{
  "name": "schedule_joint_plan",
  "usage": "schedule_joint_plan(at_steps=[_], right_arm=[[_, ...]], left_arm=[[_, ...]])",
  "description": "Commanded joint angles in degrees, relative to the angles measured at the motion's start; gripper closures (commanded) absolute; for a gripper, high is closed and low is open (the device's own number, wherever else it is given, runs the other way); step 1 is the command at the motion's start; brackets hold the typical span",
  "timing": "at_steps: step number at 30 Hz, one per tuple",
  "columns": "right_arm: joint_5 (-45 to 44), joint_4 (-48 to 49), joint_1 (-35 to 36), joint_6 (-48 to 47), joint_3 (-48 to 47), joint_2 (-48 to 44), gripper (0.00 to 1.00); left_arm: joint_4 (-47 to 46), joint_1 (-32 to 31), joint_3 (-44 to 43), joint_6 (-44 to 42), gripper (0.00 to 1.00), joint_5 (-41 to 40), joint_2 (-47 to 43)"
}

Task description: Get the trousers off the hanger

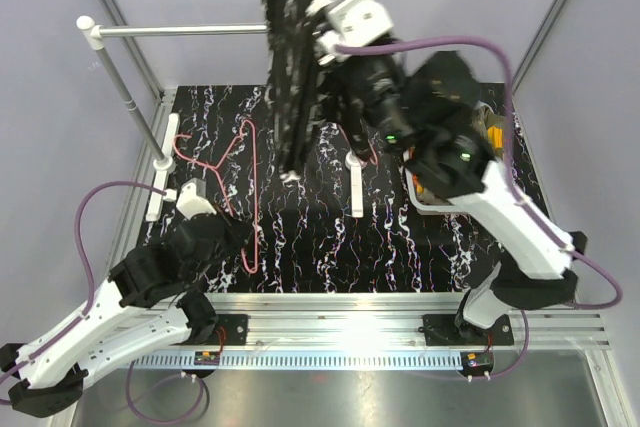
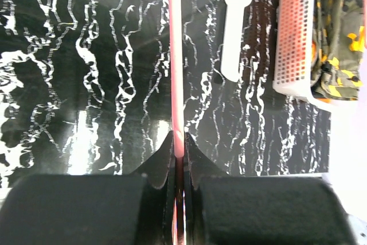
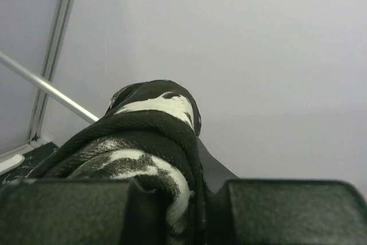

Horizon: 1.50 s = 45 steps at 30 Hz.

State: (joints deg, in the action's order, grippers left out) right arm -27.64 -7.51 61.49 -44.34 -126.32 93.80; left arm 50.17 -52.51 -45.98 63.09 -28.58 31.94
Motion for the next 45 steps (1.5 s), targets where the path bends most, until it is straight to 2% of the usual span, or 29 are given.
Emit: schedule_joint_plan(at_steps=[1, 4, 6, 10, 14, 16, 17, 19, 20, 22, 29, 36, 45], right_arm=[[-3.2, 2.67, -0.06, -1.53, -5.78, -8.36, 1.0], [-9.7, 4.86, -0.41, -8.99, -3.59, -10.39, 1.0], [-13.82, 10.8, -2.76, -14.45, 2.29, -12.93, 1.0], [-16.74, 15.58, -10.14, -14.02, 13.18, -19.34, 1.0], [-19.55, 20.33, -16.31, -15.33, 28.71, -27.69, 1.0], [-20.7, 26.47, -18.68, -18.31, 34.97, -31.55, 1.0], [-21.83, 28.58, -21.48, -21.81, 41.09, -32.44, 1.0], [-23.5, 33.42, -24.83, -26.04, 46.84, -34.2, 1.0], [-26.04, 36.13, -28.5, -31.28, 52.52, -34.99, 1.0], [-28.25, 43.7, -31.94, -35.8, 57.57, -35.96, 1.0], [-27.03, 38.97, -40.74, -26.77, 73.12, -42.29, 0.99], [-24.92, 40.56, -43.21, -25.37, 77.55, -38.09, 0.99], [-26.41, 43.28, -43.04, -22.9, 66.92, -11.29, 0.98]], left_arm=[[0.53, -0.22, -1.48, 0.63, 1.0, -4.64, -1.18], [2.2, -0.22, -2.19, 0.19, 1.0, -6.13, -2.06], [3.08, -0.22, -3.41, -0.25, 1.0, -6.93, -1.89], [4.32, -0.22, -5.61, -2.44, 1.0, -7.81, -0.4], [3.79, -0.22, -6.58, -3.94, 1.0, -7.81, 1.19], [3.09, -0.22, -6.84, -4.73, 1.0, -7.63, 1.72], [2.92, -0.22, -6.93, -4.9, 1.0, -7.55, 2.33], [1.86, -0.22, -7.02, -5.78, 1.0, -6.76, 2.77], [1.42, -0.22, -6.93, -5.96, 1.0, -6.58, 2.95], [0.02, -0.22, -6.24, -6.84, 1.0, -5.62, 3.12], [-3.76, -0.22, -3.86, -9.04, 1.0, -2.89, 3.21], [-6.31, -0.22, -2.19, -12.99, 1.0, -0.69, 3.39], [-6.76, -0.14, -2.54, -18.43, 1.0, 0.72, 2.95]])
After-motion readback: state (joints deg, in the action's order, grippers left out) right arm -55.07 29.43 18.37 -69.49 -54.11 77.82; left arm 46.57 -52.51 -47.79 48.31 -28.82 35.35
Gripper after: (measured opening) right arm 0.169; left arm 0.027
